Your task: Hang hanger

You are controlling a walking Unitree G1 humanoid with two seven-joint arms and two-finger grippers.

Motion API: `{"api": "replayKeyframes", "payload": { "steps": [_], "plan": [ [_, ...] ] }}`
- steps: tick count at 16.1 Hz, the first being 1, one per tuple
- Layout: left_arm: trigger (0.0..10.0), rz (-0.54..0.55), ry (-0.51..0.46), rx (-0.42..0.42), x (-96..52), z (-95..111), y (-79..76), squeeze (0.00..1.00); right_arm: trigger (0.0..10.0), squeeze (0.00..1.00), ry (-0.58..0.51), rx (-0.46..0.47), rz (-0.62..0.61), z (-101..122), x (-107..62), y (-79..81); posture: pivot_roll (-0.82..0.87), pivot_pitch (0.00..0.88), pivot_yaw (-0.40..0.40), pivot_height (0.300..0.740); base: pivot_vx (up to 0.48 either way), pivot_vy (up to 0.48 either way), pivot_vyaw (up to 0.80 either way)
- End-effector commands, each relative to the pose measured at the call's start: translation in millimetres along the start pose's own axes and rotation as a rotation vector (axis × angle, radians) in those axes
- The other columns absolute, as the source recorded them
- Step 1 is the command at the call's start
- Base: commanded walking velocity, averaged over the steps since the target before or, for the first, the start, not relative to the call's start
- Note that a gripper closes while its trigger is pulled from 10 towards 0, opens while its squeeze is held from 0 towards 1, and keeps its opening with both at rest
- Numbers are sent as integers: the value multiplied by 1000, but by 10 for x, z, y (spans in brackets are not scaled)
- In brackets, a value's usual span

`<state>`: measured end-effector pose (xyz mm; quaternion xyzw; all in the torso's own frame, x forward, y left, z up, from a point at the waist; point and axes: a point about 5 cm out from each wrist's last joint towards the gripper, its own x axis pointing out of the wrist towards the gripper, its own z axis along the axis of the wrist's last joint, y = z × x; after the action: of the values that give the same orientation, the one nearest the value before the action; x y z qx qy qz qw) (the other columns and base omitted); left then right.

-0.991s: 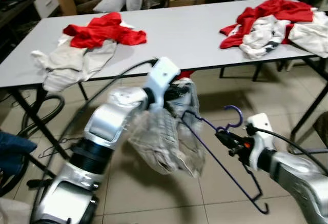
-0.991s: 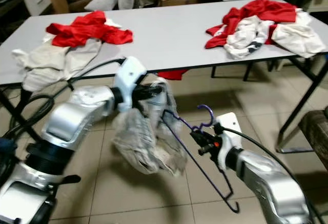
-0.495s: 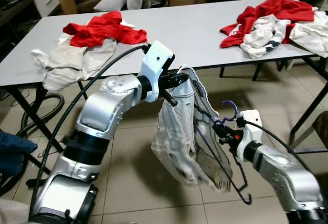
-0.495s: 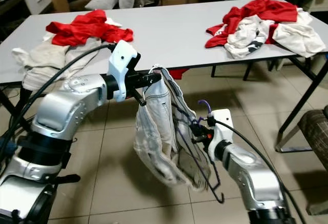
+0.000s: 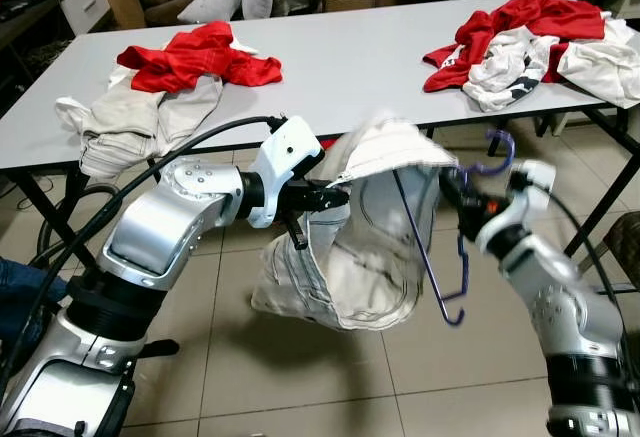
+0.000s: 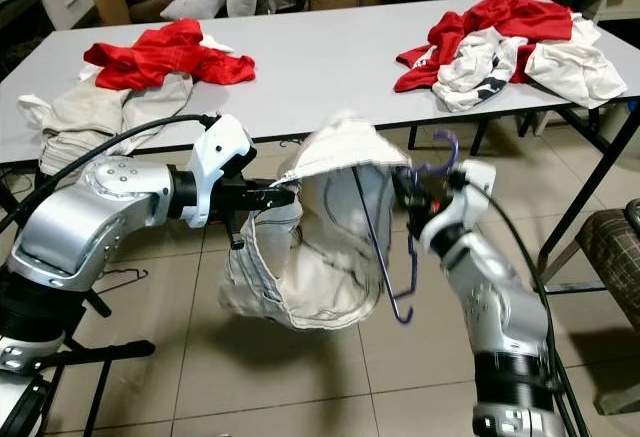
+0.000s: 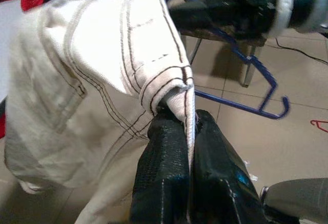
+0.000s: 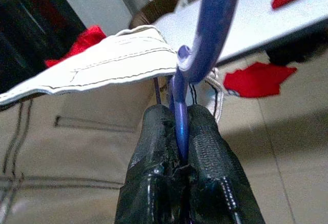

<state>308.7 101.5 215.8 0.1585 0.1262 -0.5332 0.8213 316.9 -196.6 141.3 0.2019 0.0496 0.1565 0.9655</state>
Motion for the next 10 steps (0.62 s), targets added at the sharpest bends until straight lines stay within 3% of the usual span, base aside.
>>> {"api": "replayKeyframes", "payload": {
  "steps": [1, 2, 5, 10],
  "plan": [
    [0, -37, -35, 12, -37, 66, -24, 0, 10000, 0, -95, 6, -9, 176, 20, -22, -35, 0, 67, 740, 0, 0, 0],
    [0, -62, -67, 1, -39, 103, -39, 0, 10000, 0, -100, 10, -6, 186, 42, -12, -35, 0, 65, 740, 0, 0, 0],
    [0, -232, -323, -137, -83, 474, -129, 0, 10000, 0, -156, 42, -104, 215, 158, -78, -30, 0, 66, 740, 0, 0, 0],
    [0, -325, -625, -325, -275, 1033, 70, 0, 10000, 0, -268, 71, -216, 267, 297, -207, -1, 0, 68, 740, 0, 0, 0]
  ]
}}
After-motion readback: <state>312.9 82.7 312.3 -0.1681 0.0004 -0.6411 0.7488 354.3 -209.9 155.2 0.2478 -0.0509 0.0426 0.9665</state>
